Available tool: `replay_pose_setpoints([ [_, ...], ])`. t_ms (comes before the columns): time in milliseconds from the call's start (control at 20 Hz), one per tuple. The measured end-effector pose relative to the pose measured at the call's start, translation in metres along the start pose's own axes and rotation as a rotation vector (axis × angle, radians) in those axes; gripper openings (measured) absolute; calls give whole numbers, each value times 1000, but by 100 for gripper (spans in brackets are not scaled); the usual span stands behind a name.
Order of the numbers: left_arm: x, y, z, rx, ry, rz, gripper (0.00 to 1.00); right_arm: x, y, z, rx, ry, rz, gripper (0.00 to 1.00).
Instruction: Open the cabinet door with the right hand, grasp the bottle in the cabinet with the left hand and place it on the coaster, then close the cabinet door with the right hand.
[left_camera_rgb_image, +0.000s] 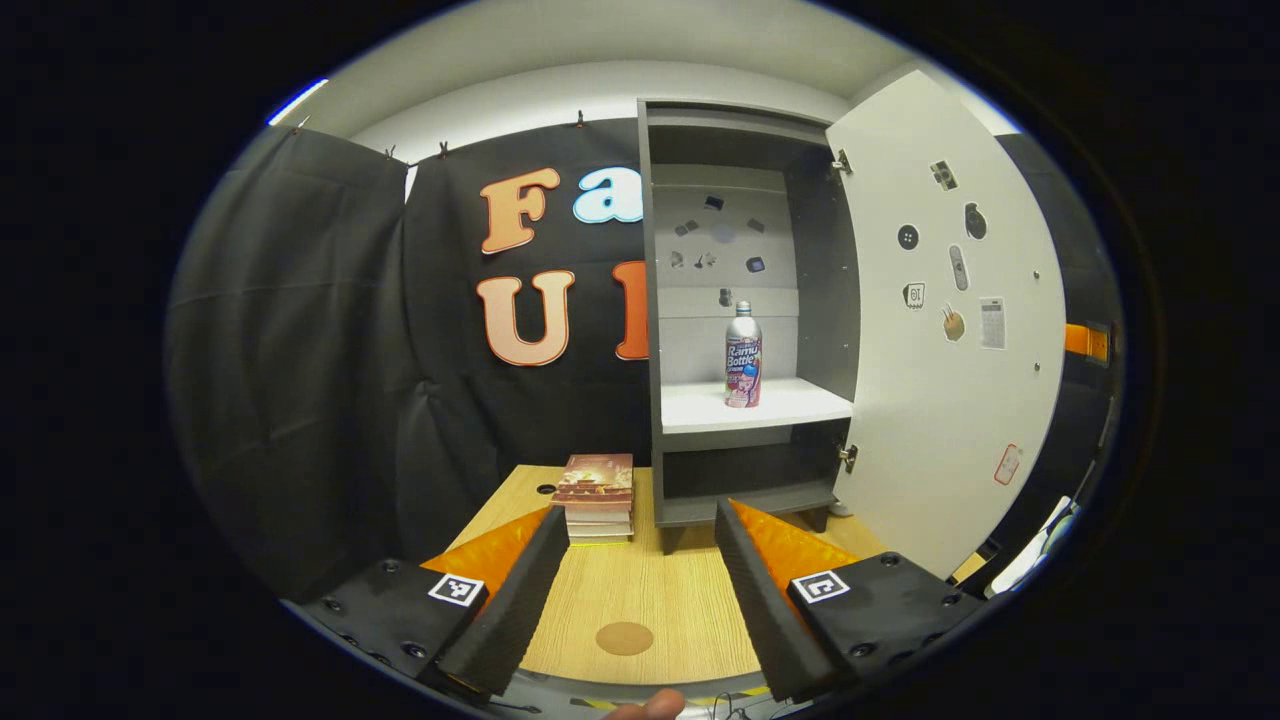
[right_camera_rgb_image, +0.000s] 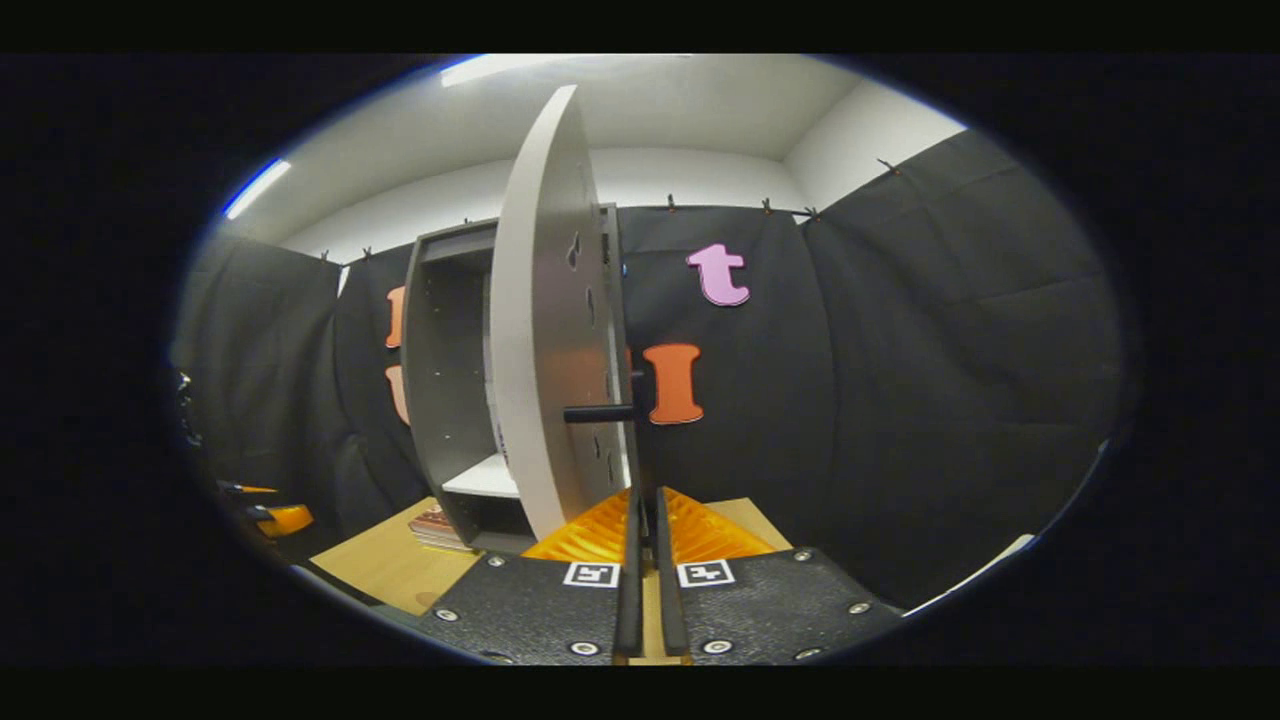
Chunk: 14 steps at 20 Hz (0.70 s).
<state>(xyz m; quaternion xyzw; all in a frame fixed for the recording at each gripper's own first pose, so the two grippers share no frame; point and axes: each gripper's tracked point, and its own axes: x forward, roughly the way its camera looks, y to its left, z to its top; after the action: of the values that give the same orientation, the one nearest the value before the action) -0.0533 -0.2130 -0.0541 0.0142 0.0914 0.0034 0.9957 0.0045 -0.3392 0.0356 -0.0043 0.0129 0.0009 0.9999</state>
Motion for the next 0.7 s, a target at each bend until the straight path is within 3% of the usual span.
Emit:
replay_pose_setpoints([
  [400,3,1,7,17,-16,22,96,-11,2,9,29,-21,-5,7],
  [700,38,-21,17,30,-40,-21,96,-70,36,36,56,-88,15,6],
])
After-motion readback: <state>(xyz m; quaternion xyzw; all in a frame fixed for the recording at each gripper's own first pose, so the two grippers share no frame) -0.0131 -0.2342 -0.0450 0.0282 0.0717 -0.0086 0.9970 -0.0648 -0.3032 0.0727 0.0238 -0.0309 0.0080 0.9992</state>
